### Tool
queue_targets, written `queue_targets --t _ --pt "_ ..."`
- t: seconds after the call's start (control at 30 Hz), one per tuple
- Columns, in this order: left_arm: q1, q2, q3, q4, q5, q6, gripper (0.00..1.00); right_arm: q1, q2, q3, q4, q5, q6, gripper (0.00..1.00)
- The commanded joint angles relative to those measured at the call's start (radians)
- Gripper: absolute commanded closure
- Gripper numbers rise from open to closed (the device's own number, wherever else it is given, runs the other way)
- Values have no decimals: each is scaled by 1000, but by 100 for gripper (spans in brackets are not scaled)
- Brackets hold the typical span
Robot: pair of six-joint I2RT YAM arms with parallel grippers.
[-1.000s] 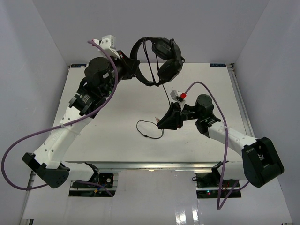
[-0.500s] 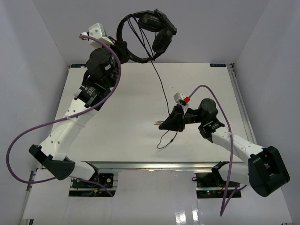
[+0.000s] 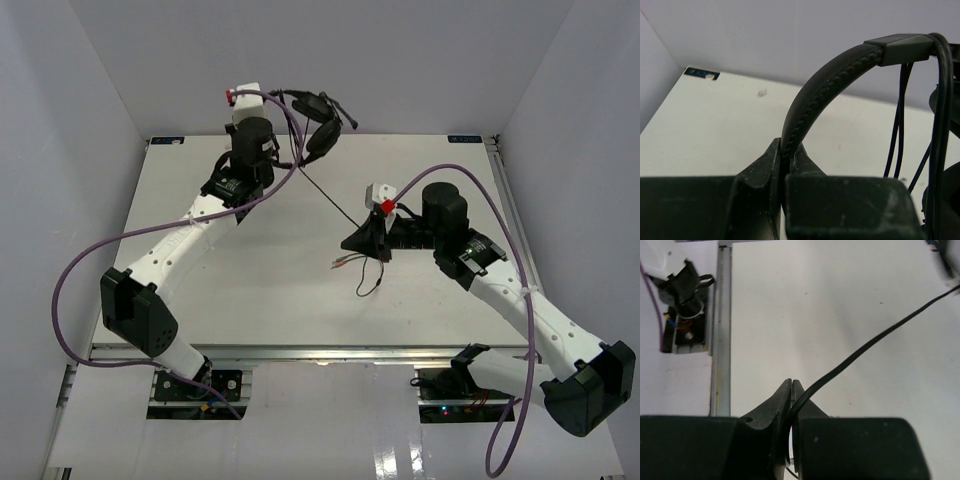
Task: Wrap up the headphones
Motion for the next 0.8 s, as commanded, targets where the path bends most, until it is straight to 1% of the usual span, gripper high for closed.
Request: queue_targets --t 0.0,0.03,0.07,0.13,0.17,0.2,0.27,0.33,0.37,0.47,0.53,0.63,0.77 --pt "1 -23 -104 39 26 119 100 21 -26 198 -354 245 -259 92" --pt "1 -33 -155 24 77 123 100 32 -13 269 -388 321 -318 92" --pt "0 -44 -187 11 117 135 100 38 -1 307 -435 369 -350 92" --pt "-1 -76 -252 -2 213 150 100 54 12 363 -476 479 -419 92" --pt "-4 -103 -294 -12 279 174 100 66 23 383 -499 549 -463 92" --pt "-9 -123 -321 -17 317 207 100 74 30 399 -506 587 -490 92" --pt "-24 -204 -408 -16 459 249 100 85 37 395 -484 703 -560 92" --pt "-37 -258 -459 -17 573 292 100 89 45 373 -433 748 -584 92" --pt "-48 -297 -495 -23 666 304 100 87 52 356 -392 764 -591 92" --pt "-70 -364 -547 -29 881 312 100 85 76 339 -333 773 -572 92" --pt "-80 -420 -581 -34 966 311 100 74 105 335 -301 763 -551 92" --pt "-91 -483 -605 -43 1075 301 100 38 146 331 -274 696 -483 92" --pt "-105 -544 -602 -77 1135 275 100 -35 188 324 -253 573 -389 92"
